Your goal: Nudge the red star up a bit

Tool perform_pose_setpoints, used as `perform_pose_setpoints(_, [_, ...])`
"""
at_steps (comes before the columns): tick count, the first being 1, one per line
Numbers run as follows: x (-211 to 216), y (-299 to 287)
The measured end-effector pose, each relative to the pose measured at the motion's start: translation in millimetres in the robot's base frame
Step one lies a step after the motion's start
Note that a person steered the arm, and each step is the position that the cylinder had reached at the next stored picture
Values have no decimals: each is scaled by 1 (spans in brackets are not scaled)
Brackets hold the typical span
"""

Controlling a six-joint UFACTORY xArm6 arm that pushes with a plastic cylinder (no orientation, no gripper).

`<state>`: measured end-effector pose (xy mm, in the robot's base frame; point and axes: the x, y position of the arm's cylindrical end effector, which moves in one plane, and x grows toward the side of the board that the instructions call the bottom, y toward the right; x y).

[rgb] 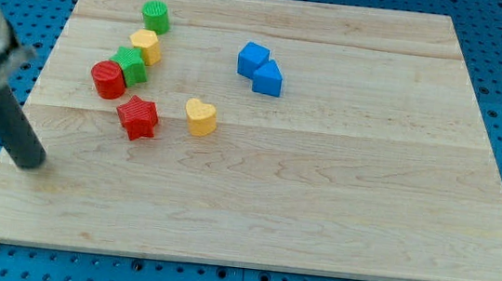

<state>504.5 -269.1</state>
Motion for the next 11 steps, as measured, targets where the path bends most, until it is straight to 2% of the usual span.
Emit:
perform_pose_setpoints(1, [-72,-36])
perform_pose_setpoints(2, [-131,-30])
perform_pose_setpoints(3, [-200,6])
perform_pose_setpoints(4, [-212,103])
perform_pose_setpoints(6, [-92,129])
perform_pose_setpoints(7, [-99,138])
perform_pose_setpoints(8, [-76,141])
perform_pose_setpoints(9, [-53,181])
perform_pose_setpoints(10, [-35,175])
perform_pose_setpoints(11, [31,161])
